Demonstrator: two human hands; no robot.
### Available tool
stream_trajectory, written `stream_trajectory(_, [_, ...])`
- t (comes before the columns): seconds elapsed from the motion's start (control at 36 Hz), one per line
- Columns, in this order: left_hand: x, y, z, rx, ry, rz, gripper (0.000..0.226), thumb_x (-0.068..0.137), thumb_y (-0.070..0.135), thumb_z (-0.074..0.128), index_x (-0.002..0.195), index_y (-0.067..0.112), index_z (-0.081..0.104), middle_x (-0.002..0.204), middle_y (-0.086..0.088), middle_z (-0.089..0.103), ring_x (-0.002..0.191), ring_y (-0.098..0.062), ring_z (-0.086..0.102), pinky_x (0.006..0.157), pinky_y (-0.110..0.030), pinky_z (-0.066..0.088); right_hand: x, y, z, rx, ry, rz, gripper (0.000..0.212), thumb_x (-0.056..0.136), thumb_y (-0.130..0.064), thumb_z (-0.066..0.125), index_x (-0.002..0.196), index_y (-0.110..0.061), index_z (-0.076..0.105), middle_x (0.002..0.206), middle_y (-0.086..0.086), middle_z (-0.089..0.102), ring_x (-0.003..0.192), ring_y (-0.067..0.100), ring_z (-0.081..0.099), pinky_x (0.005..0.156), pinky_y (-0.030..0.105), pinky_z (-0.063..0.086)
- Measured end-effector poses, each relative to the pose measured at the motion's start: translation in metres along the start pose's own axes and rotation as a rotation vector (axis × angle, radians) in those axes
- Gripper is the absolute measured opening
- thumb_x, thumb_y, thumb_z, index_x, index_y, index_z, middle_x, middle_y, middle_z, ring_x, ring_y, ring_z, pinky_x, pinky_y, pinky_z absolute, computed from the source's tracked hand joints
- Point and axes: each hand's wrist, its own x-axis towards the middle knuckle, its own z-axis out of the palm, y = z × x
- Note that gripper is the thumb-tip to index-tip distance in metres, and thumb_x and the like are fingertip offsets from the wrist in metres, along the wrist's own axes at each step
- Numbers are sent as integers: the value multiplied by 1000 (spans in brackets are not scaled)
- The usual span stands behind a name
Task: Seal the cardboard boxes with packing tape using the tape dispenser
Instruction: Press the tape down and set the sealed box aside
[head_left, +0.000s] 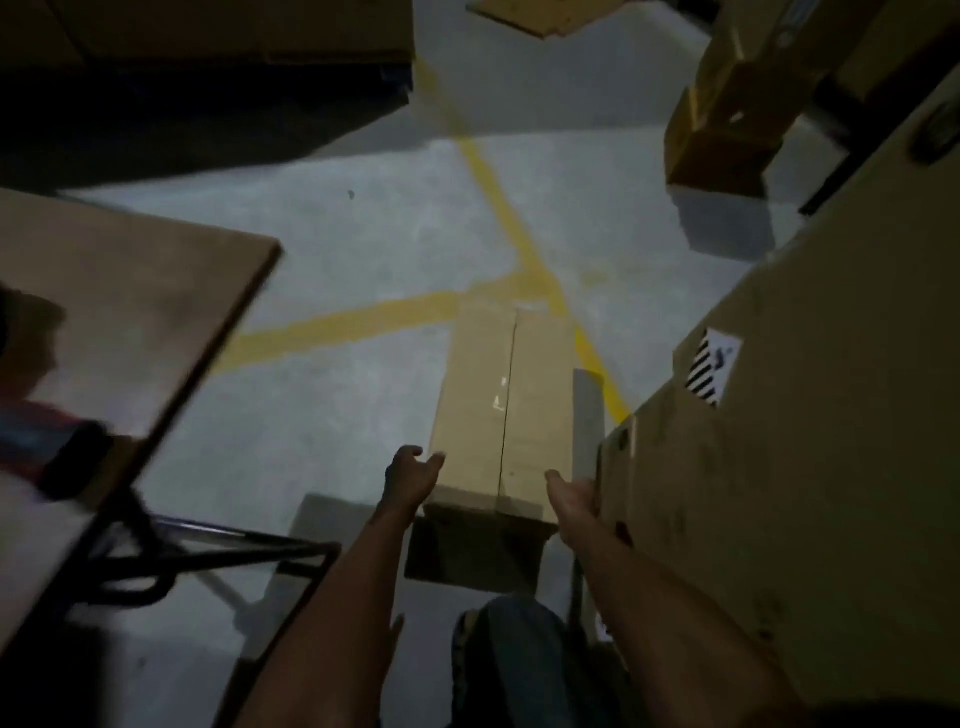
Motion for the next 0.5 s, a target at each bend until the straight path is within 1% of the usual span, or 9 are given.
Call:
stream_trajectory(0.08, [61,-37,35,15,-41,-55,73,99,38,64,154,2,32,156,-21,38,137,-38,46,94,-38,45,63,27,24,10,2,47,84,100,-37,69,160,1,25,164,20,34,146,41,39,113,43,41])
stream_trajectory(0.14, [89,-62,55,10,-58,-119,81,98,38,65,155,-2,24,156,-23,37,136,-39,45,89,-36,43,92,47,36,10,-9,85,87,97,-42,71,160,0,28,160,19,38,141,40,45,107,43,45])
stream_trajectory(0.17, [100,-74,64,-4,-61,-149,85,97,39,66,155,-3,22,156,-24,37,137,-39,45,93,-36,43,105,57,42,24,-20,99,88,95,-42,73,159,-1,29,158,19,41,138,39,48,101,41,47])
stream_trajectory(0.22, [116,-91,79,-36,-82,-195,84,94,43,69,152,-4,29,154,-26,38,133,-39,47,103,-40,45,125,73,51,57,-62,118,89,92,-40,76,158,-1,30,153,19,47,131,37,53,91,35,47])
stream_trajectory(0.25, [121,-96,85,-54,-95,-205,79,93,44,71,146,-3,37,153,-27,40,128,-38,50,104,-40,45,133,78,55,73,-76,122,89,91,-39,77,157,0,32,151,19,49,128,36,55,89,34,47])
stream_trajectory(0.28, [125,-100,89,-75,-96,-206,76,92,45,72,142,-3,41,152,-27,42,126,-37,51,104,-40,45,139,82,57,79,-75,121,89,90,-39,79,155,0,33,150,19,50,127,36,55,91,35,50])
stream_trajectory(0.33, [127,-104,92,-88,-65,-194,85,88,50,74,145,-3,40,148,-25,46,129,-39,51,108,-46,46,145,85,59,84,-42,104,93,87,-40,83,155,0,33,152,20,48,132,38,53,101,42,53])
stream_trajectory(0.39, [123,-100,89,-91,1,-144,79,85,50,77,138,1,45,137,-21,55,123,-37,54,106,-50,49,141,80,56,102,9,74,97,84,-42,87,155,-1,33,152,20,46,135,40,50,106,44,50])
stream_trajectory(0.5, [104,-72,76,-247,103,-98,60,85,34,82,123,5,47,122,-17,58,112,-33,58,99,-45,53,112,50,43,178,105,2,90,78,-36,93,146,-4,43,147,20,52,130,39,55,100,45,50])
